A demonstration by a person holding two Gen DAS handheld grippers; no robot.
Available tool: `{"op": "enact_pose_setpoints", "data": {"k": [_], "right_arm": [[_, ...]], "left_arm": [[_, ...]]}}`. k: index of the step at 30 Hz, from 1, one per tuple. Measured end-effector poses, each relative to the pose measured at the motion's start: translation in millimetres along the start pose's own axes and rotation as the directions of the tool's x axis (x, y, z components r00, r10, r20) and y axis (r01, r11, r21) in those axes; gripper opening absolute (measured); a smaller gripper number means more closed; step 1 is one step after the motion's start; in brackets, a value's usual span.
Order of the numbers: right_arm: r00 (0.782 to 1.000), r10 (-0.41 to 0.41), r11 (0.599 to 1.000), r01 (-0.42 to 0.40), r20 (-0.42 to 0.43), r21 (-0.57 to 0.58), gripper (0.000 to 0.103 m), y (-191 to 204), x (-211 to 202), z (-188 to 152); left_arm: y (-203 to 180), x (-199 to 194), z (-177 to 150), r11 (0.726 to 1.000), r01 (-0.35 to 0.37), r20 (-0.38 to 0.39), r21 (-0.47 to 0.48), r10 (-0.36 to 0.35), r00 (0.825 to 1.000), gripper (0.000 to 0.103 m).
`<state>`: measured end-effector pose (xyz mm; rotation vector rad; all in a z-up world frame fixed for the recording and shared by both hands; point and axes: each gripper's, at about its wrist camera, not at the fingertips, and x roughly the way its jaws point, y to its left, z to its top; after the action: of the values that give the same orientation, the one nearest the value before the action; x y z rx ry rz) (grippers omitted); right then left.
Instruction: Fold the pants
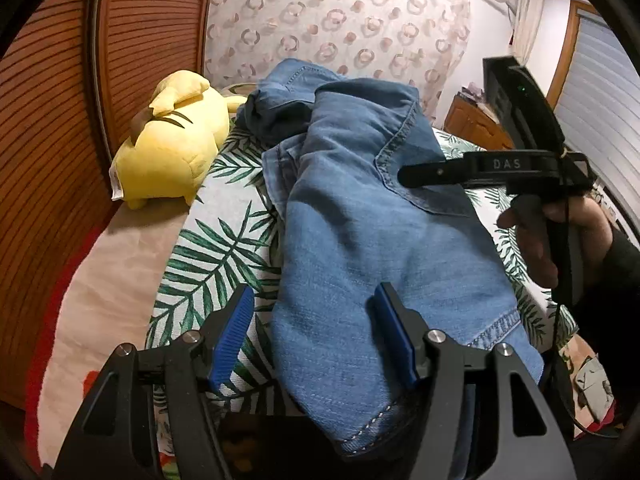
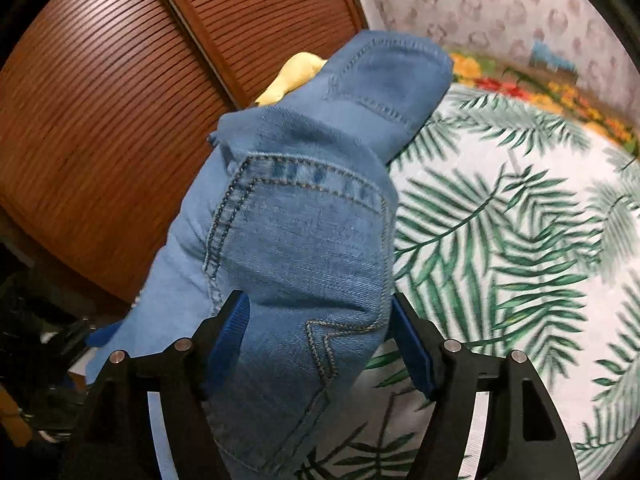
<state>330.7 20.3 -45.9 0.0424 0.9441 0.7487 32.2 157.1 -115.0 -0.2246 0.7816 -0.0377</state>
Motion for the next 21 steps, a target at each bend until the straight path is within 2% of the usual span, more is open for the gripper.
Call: {"op": "enact_pose_setpoints", "data": {"k": [3, 4, 6, 7, 8, 9, 10, 11, 16, 21], "right_arm": [[0.998, 0.061, 0.998, -0.061, -0.029, 0.008, 0.073, -2, 8, -5], [0.997, 0.072, 0.997, -0.072, -0.034, 0.007, 0.066, -1, 10, -5], [0.996, 0.083, 0.997, -0.083, -0.025, 0.003, 0.057, -1, 9, -4], [0.996, 0.091, 0.996, -0.091, -0.014, -0.003, 0.045, 0, 6, -4], [0.994, 0.105, 0.994, -0.105, -0.003, -0.007, 0.034, -2, 3, -3], [0.993, 0.118, 0.993, -0.118, 0.011, -0.013, 0.03, 0, -4, -3], [0.993, 0.116, 0.993, -0.115, 0.028, -0.03, 0.028, 5, -11, -3], [0.993, 0.105, 0.993, -0.102, 0.048, -0.056, 0.027, 12, -17, -3], [0.977, 0.139, 0.981, -0.113, 0.163, -0.159, 0.025, 47, -57, 0], [0.956, 0.179, 0.966, -0.127, 0.231, -0.226, 0.025, 65, -83, 31]], "left_arm": [[4, 1, -1, 1.0, 0.019, 0.006, -0.017, -0.019, 1.0, 0.063], [6, 1, -2, 0.999, 0.034, 0.01, -0.029, -0.034, 0.999, 0.059], [6, 0, -4, 0.994, 0.099, 0.014, -0.047, -0.099, 0.995, 0.042], [3, -1, -5, 0.992, 0.121, 0.015, -0.036, -0.12, 0.993, 0.03], [-1, -2, -5, 0.994, 0.104, 0.016, -0.016, -0.104, 0.994, 0.028], [-6, -3, -5, 0.996, 0.085, 0.021, 0.01, -0.085, 0.996, 0.026], [-9, -5, -4, 0.997, 0.071, 0.025, 0.027, -0.072, 0.997, 0.015], [-9, -8, -2, 0.997, 0.075, 0.029, 0.03, -0.076, 0.997, 0.01], [-7, -33, 7, 0.994, 0.104, 0.087, 0.02, -0.105, 0.991, 0.008], [-1, -57, 36, 0.994, 0.105, 0.182, 0.024, -0.108, 0.977, 0.008]]}}
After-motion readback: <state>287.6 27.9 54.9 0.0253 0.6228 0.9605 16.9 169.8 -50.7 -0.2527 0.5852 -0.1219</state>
